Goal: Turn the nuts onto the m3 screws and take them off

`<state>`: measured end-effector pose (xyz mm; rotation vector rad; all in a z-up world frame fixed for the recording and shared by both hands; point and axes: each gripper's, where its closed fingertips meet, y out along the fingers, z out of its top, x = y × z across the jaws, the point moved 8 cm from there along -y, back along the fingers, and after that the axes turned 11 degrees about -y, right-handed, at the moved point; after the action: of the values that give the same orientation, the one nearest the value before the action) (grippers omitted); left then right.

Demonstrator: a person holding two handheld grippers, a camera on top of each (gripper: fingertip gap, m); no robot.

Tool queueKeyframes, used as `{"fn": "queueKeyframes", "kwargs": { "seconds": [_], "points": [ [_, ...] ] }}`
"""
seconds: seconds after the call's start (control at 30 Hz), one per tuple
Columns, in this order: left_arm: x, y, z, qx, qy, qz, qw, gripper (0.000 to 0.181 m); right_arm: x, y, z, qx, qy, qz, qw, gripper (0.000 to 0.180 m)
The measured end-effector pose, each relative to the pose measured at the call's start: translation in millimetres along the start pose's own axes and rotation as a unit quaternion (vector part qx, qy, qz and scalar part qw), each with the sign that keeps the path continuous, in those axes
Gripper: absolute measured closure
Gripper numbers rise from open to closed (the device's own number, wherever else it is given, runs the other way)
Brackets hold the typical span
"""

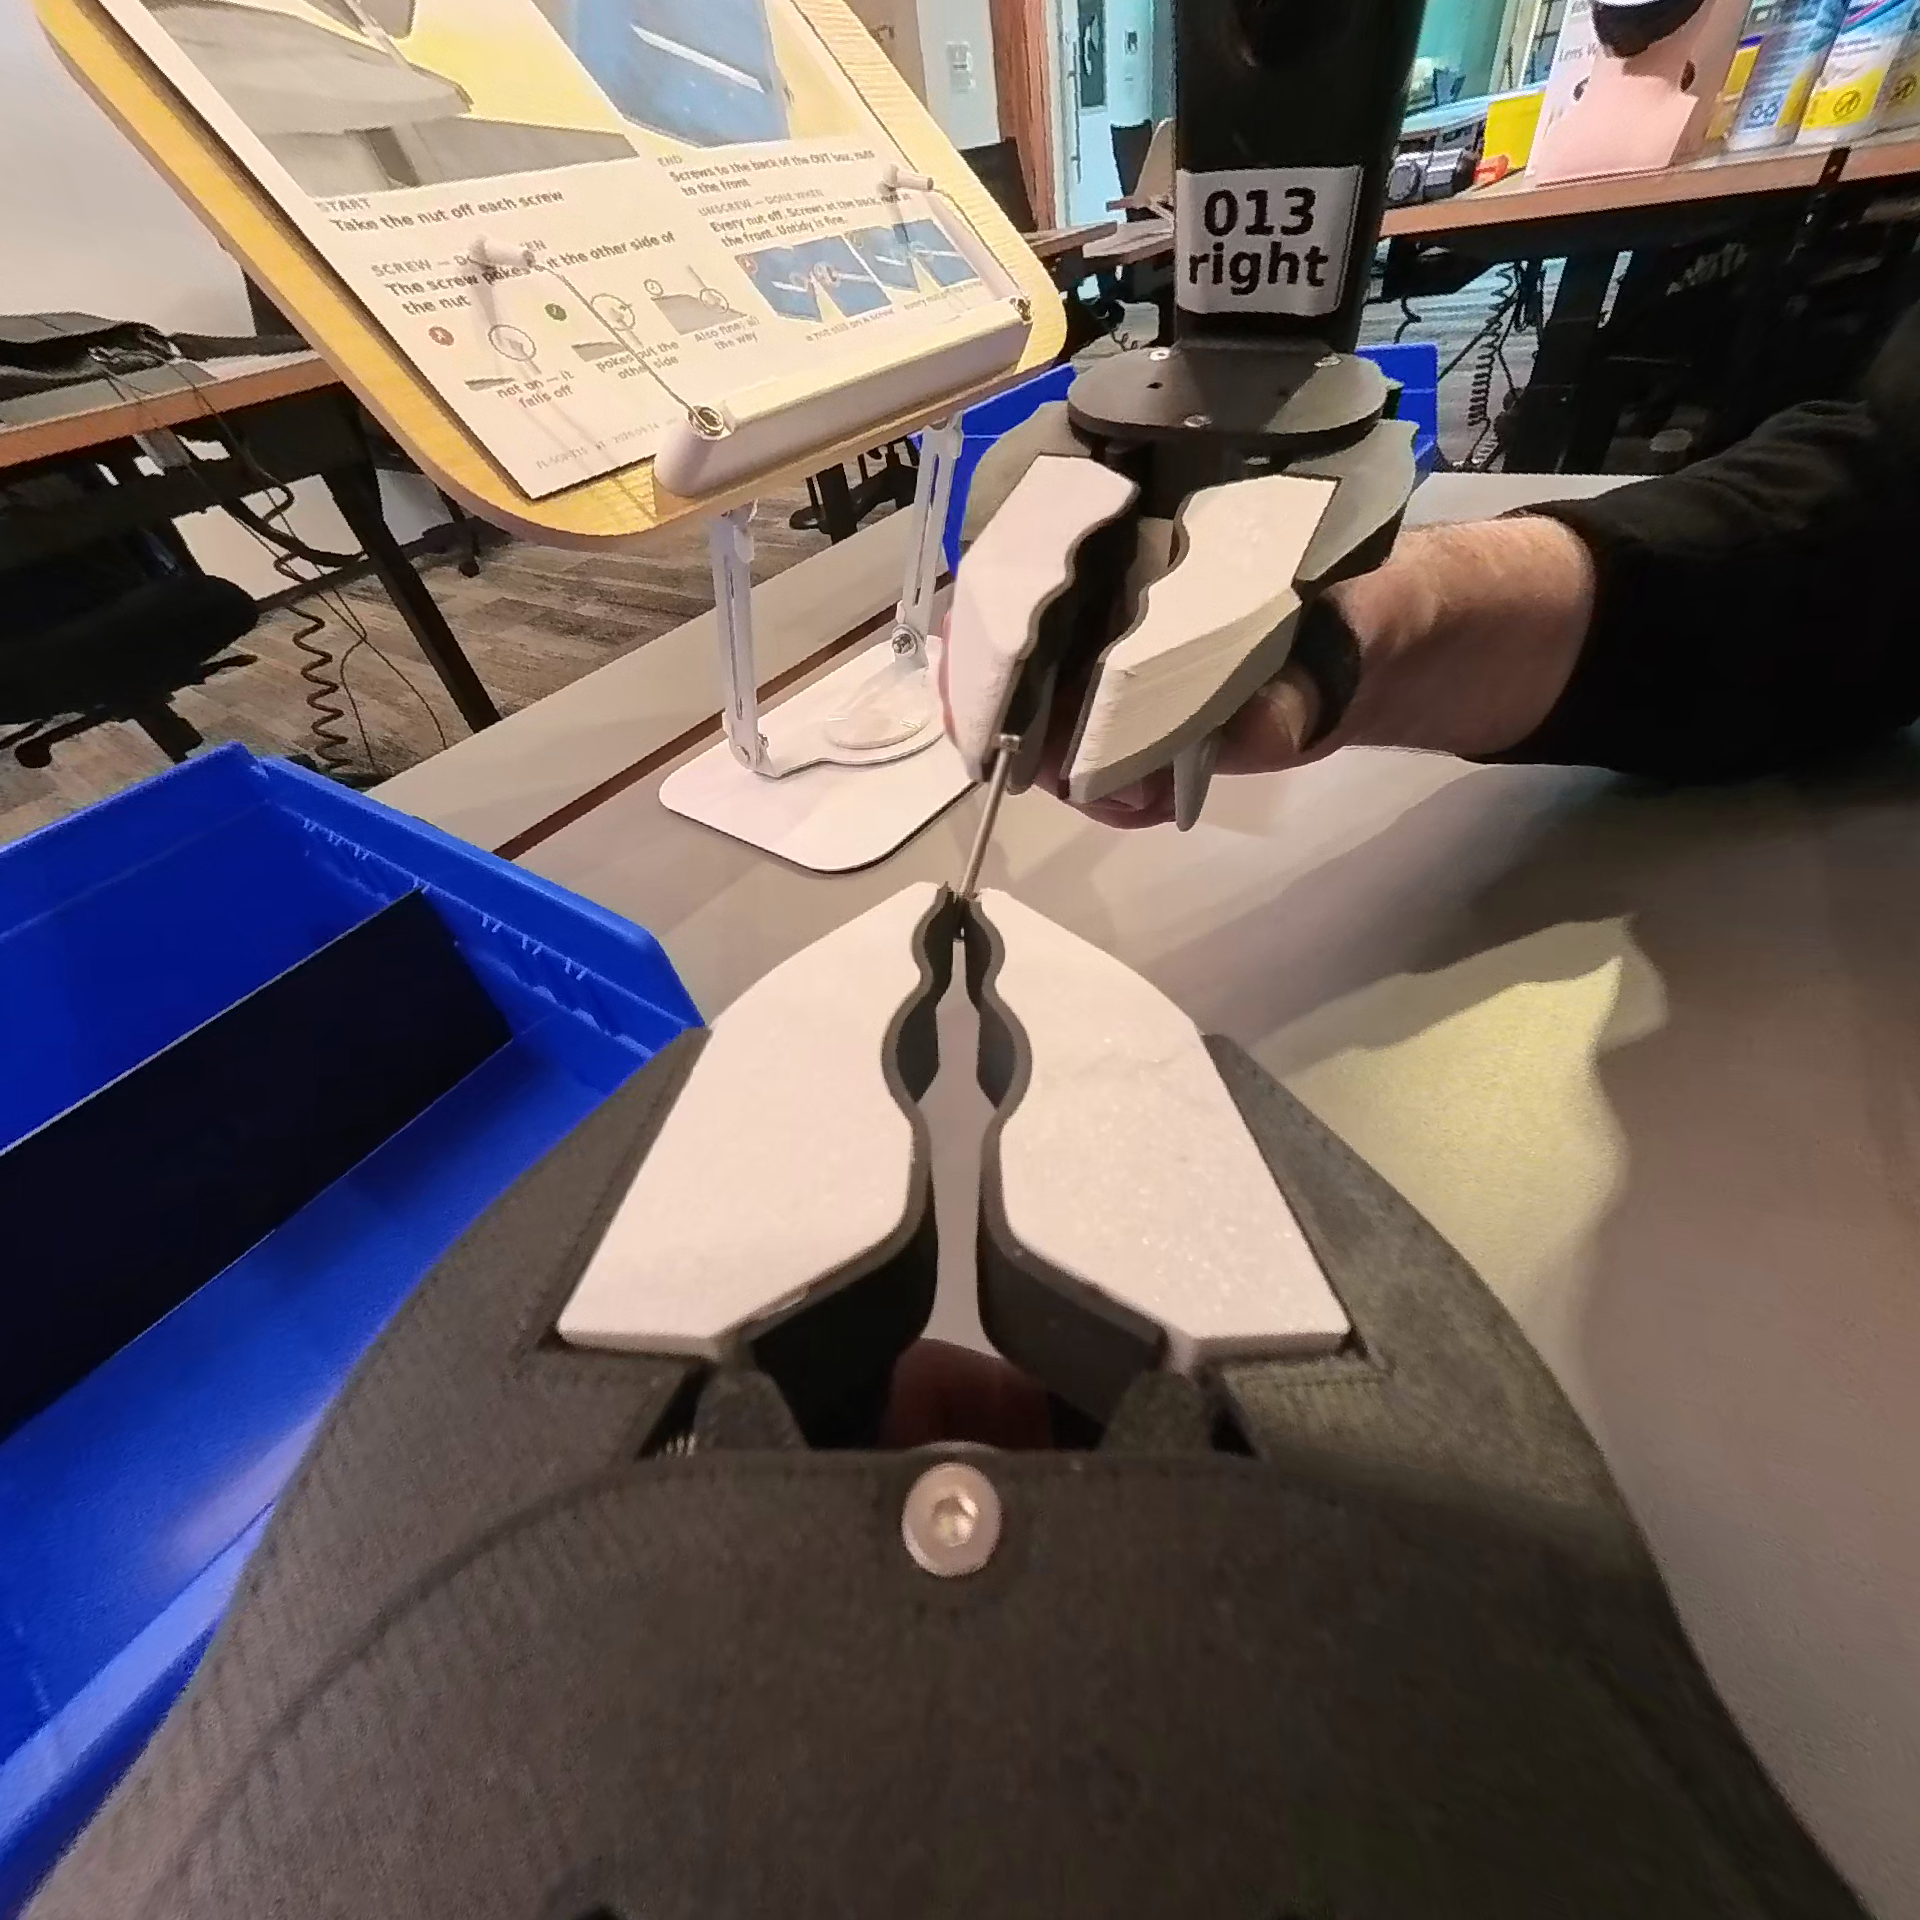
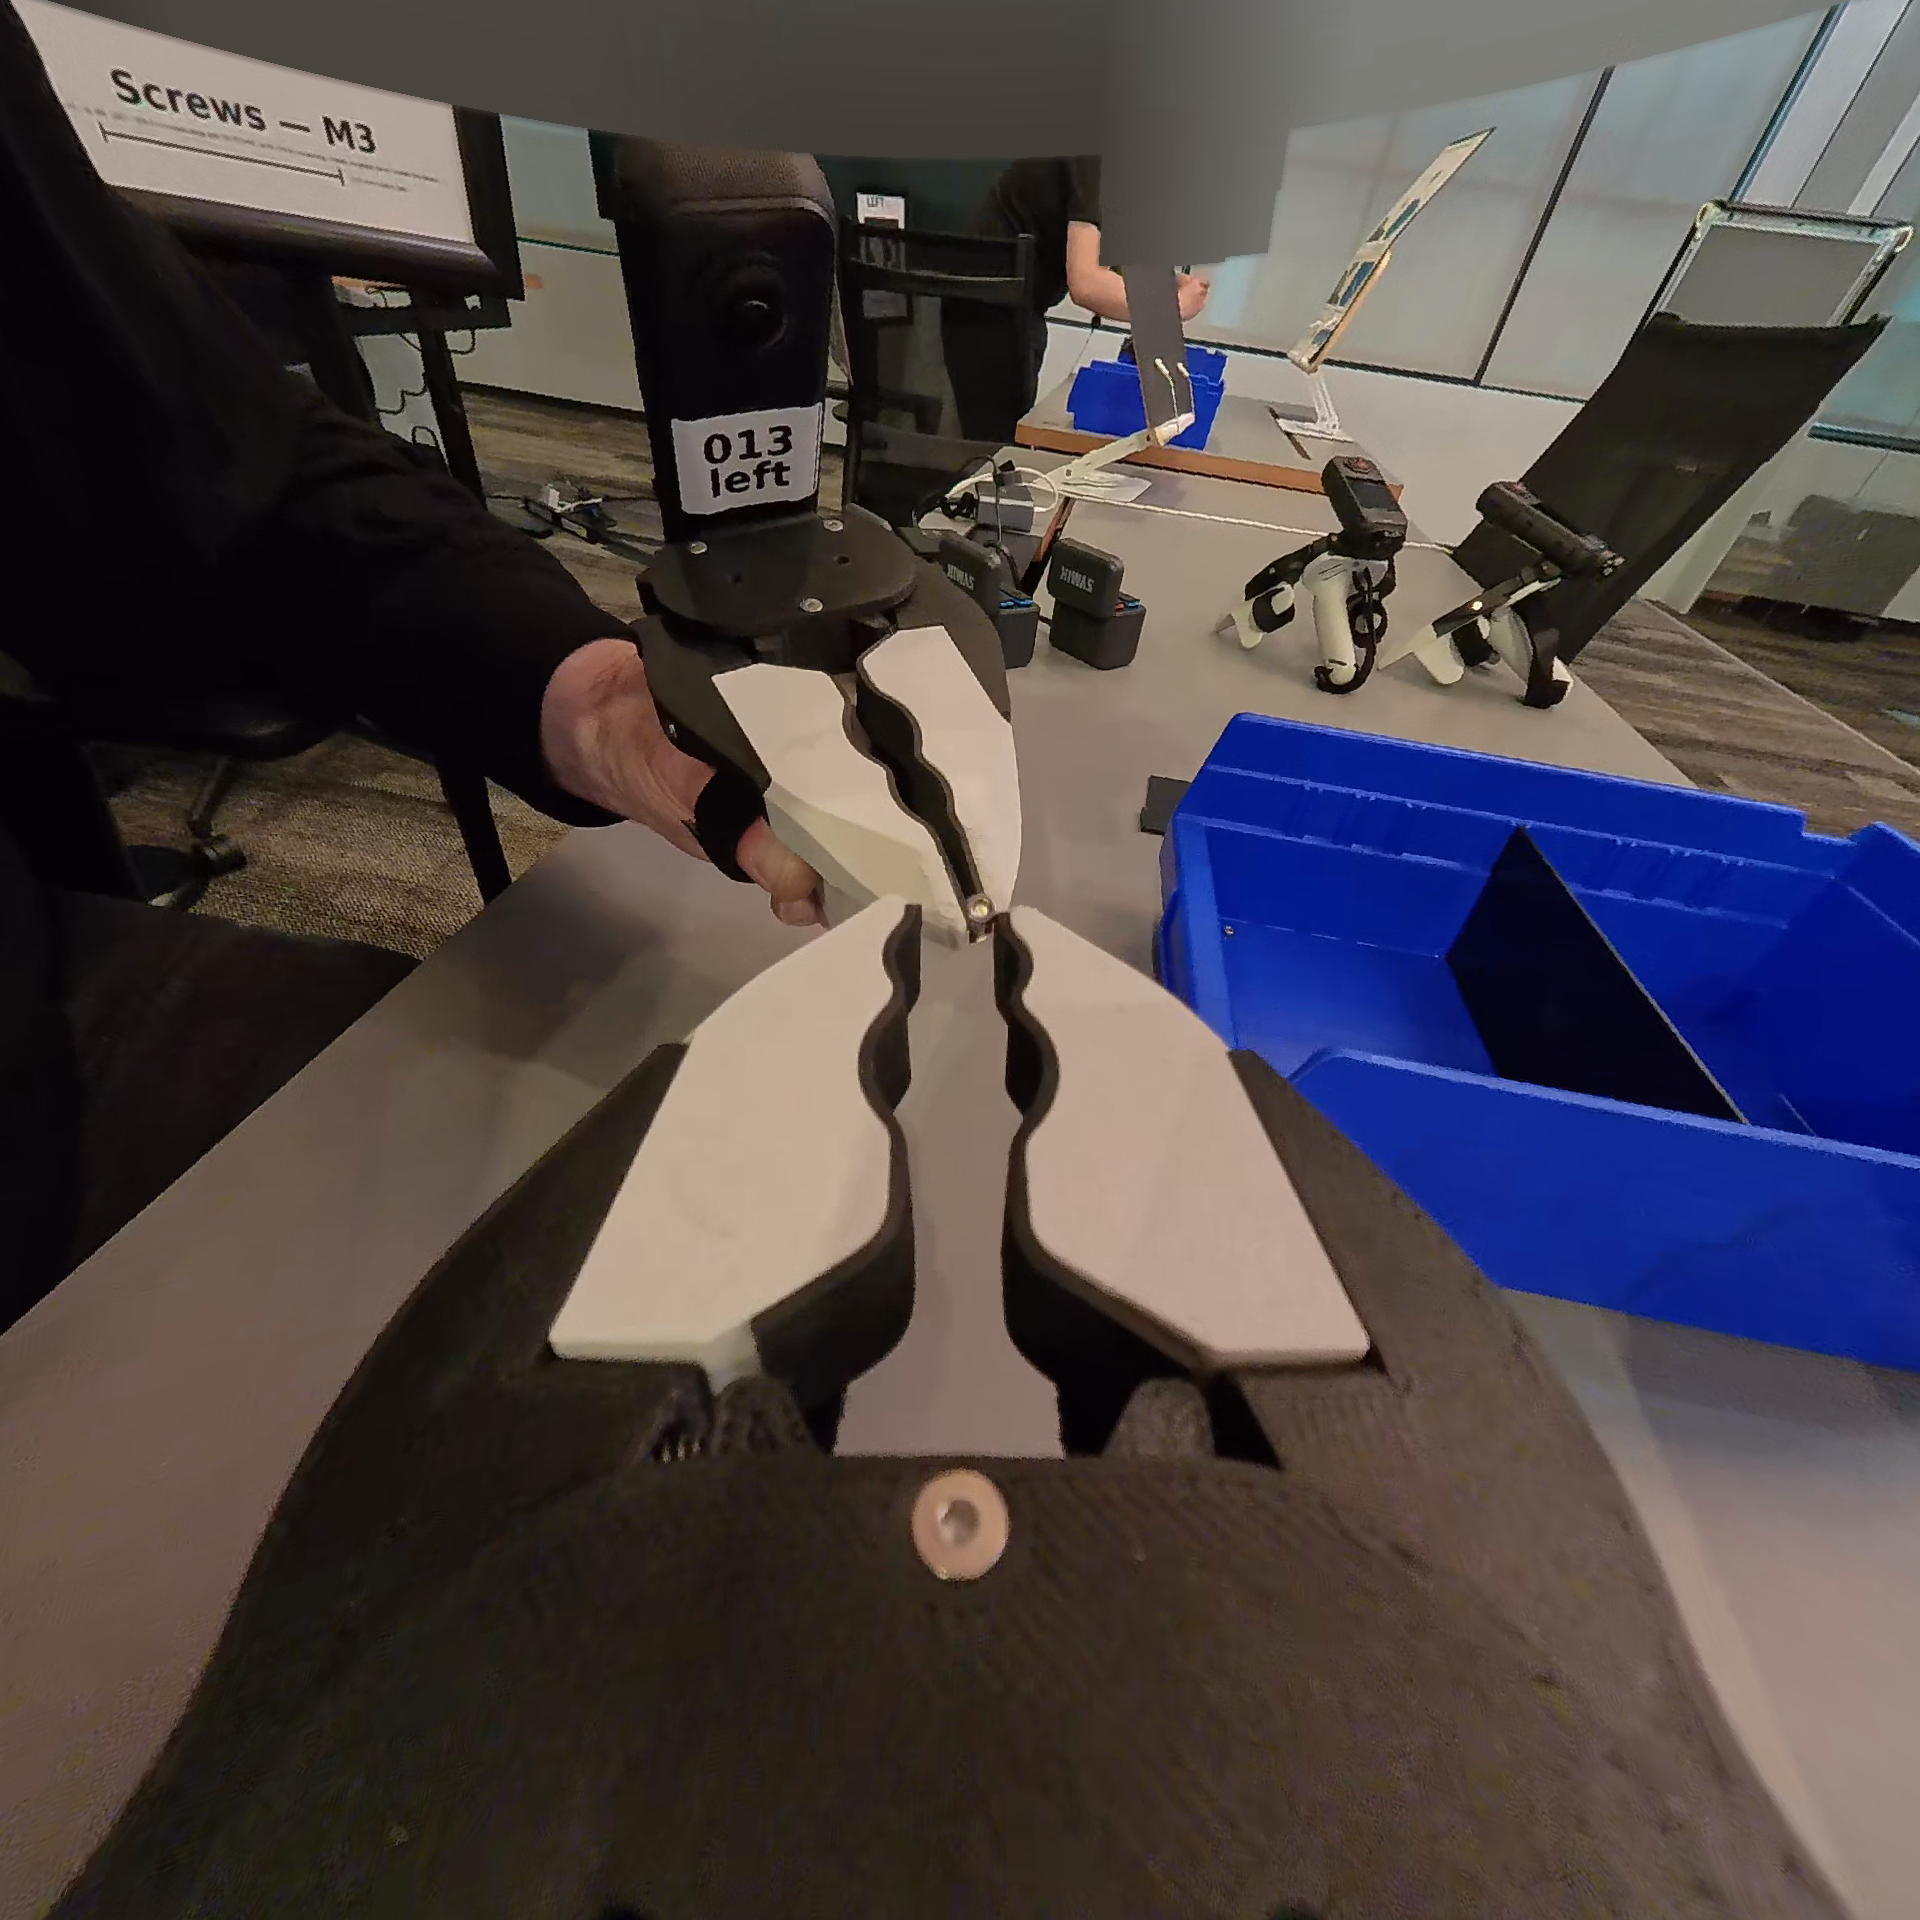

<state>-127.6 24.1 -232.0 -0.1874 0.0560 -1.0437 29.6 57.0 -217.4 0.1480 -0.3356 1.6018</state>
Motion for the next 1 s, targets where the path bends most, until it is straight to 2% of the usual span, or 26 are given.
{"fn": "queueKeyframes", "kwargs": {
  "seconds": [0.23,0.47,0.67,1.0],
  "points": [
    [-1.6,-0.3,0.0,0.001,-0.002,0.002,1.0,0.18,3.6,-2.8,2.7,0.003,-0.005,-0.012,1.0,0.165],
    [0.4,0.8,0.1,-0.008,0.009,0.001,1.0,0.18,4.0,0.4,3.2,-0.018,-0.022,-0.013,1.0,0.174],
    [0.9,0.6,1.3,-0.011,0.018,0.004,1.0,0.18,4.6,0.0,4.6,-0.028,-0.028,-0.011,0.999,0.174],
    [-1.8,-0.3,5.1,0.032,-0.092,-0.064,0.993,0.18,5.9,-1.3,7.9,0.044,-0.006,-0.011,0.999,0.175]
  ]
}}
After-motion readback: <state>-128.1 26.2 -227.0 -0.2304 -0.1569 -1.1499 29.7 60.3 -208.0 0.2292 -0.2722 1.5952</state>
